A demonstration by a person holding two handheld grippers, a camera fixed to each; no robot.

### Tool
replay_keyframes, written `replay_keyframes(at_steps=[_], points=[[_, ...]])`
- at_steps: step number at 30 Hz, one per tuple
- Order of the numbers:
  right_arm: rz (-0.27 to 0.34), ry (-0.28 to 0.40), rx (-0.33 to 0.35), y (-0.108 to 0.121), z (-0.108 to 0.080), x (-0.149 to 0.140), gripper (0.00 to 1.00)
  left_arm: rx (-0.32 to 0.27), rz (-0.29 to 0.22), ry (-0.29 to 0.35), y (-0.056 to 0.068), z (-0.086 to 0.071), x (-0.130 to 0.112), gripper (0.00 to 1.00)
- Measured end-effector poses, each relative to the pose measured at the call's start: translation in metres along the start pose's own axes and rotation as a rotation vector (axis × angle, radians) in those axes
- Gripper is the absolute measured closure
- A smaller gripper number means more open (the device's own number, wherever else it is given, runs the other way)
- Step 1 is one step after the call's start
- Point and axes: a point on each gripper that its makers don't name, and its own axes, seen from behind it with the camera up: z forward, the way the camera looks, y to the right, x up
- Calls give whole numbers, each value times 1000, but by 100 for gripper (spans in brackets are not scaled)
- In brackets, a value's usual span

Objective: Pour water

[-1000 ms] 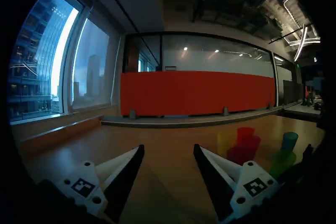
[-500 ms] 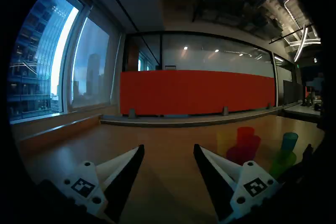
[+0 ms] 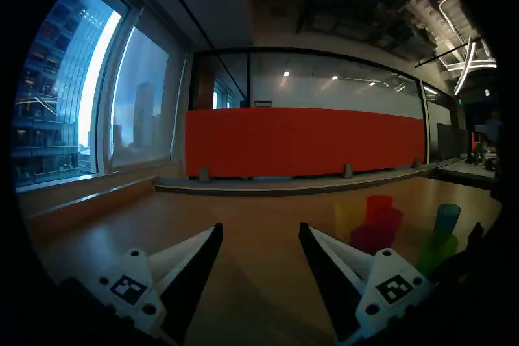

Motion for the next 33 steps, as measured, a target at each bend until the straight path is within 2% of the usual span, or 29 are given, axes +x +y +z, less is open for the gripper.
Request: replay_keyframes(at_steps=[5, 12, 23, 33], points=[[-30, 1, 6, -1, -3, -8, 0, 0, -1, 0, 0, 0, 0, 13], [-47, 18, 22, -6, 2, -17, 0, 0, 0, 0, 0, -1, 0, 14], [-6, 9, 67, -17, 23, -48, 0, 0, 0, 0, 0, 0, 0, 13], [48, -28, 75, -15, 28, -82, 0, 0, 0, 0, 0, -1, 0, 14]])
